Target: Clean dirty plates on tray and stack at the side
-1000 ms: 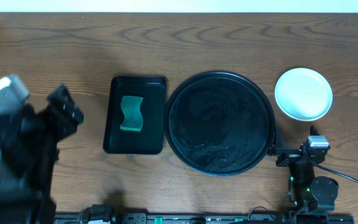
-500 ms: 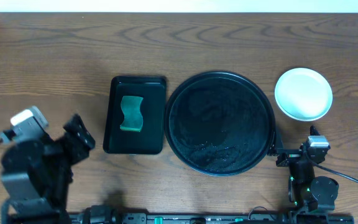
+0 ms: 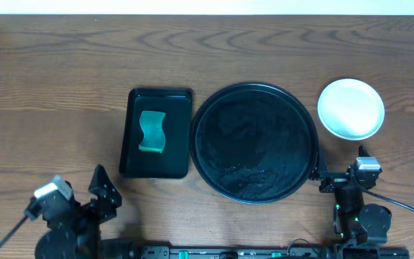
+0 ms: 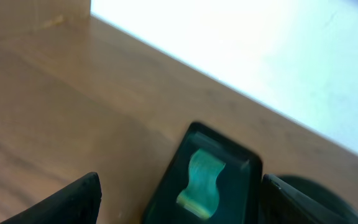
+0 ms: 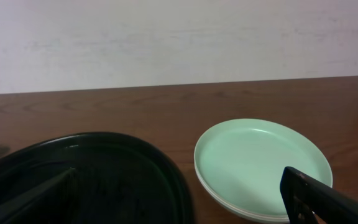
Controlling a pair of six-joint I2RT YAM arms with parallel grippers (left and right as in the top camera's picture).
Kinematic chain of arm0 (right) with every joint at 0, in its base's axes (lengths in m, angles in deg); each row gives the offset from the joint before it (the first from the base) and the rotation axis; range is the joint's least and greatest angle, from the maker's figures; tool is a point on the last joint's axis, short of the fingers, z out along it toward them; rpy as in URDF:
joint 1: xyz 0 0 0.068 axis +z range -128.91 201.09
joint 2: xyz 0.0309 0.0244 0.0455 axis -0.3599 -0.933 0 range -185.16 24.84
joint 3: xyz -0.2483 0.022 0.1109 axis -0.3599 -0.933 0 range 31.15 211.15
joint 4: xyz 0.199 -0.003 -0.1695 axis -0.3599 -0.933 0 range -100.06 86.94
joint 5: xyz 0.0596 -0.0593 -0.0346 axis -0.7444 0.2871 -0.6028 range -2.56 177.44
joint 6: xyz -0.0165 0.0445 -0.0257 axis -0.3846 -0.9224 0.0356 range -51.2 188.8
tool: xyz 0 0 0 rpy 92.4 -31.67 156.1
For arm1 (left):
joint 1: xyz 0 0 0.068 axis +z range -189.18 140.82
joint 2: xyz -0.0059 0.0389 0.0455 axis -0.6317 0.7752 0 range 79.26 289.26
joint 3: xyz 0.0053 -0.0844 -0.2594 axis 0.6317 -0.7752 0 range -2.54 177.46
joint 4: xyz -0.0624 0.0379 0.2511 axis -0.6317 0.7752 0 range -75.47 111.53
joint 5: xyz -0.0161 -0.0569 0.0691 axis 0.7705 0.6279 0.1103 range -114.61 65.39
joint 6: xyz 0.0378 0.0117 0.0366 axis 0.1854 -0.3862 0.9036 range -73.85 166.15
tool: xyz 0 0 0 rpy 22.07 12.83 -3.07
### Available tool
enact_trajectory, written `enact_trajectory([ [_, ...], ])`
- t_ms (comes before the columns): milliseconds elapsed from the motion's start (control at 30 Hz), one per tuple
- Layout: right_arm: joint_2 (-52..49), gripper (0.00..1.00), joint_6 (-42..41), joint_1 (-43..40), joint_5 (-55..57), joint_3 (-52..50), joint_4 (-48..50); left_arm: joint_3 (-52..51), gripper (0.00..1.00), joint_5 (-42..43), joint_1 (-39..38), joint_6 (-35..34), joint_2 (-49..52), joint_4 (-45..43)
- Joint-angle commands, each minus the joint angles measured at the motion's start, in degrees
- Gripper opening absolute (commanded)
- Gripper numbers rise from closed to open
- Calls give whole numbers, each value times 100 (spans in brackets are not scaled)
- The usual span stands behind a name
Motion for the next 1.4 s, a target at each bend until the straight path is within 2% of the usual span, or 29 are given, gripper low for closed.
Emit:
enact_trajectory([
  [0,37,99,-50,55,15,-11,-24,-356,81,-50,24,-52,-496,-319],
  [300,37,99,-50,55,15,-11,-22,-1119,81,26,17,-289,-651,-1685],
  [367,37,99,-52,55,15,-11,-22,-1403,81,24,20,-472,-651,-2363],
  [600,37,99,-50,55,15,-11,-22,-2166,81,107,20,-483,-654,-4500],
  [733,37,99,-50,55,15,-11,-22,-2496,81,107,20,-481,-654,-5348],
  [900,37,99,-50,55,15,-11,-24,-2804,81,109,20,-483,-654,-5910],
  [1067,37,99,-50,55,15,-11,-22,-2986,81,107,20,-612,-654,-5954],
  [1367,37,99,-50,55,15,-11,-22,-3814,81,107,20,-929,-654,-7171],
])
